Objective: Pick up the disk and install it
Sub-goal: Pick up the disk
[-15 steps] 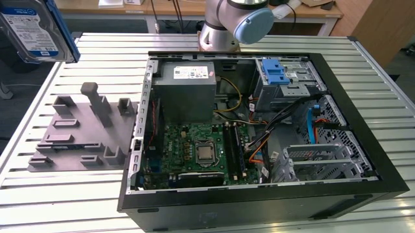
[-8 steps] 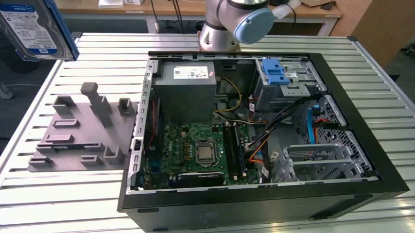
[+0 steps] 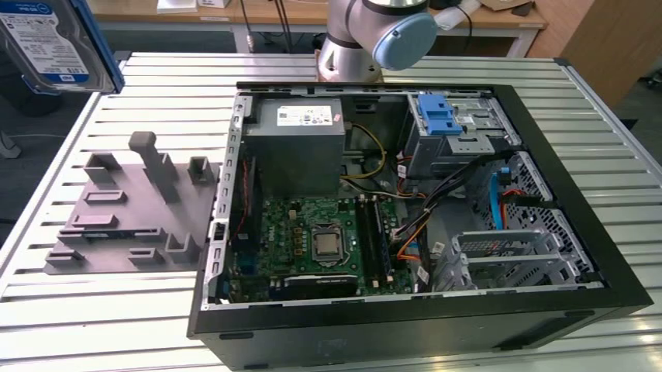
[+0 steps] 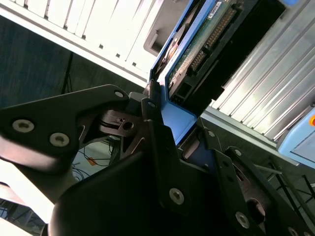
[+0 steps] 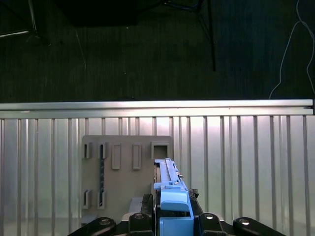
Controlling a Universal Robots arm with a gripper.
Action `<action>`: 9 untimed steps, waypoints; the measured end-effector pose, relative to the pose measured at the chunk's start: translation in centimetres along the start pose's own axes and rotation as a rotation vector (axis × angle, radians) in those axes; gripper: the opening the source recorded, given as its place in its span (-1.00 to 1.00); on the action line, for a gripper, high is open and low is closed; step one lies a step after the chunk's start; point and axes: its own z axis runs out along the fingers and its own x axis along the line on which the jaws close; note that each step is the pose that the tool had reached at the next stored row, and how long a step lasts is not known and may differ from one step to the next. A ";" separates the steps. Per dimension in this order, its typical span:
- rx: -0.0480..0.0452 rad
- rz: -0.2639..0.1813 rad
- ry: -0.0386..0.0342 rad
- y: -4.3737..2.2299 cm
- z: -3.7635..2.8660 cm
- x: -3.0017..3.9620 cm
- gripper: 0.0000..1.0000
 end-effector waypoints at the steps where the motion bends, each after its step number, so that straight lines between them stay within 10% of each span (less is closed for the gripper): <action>1: 0.0000 0.000 0.0000 0.00 -0.07 0.00 -0.26; 9: 0.0000 0.000 0.0000 0.01 -0.55 -0.01 -0.26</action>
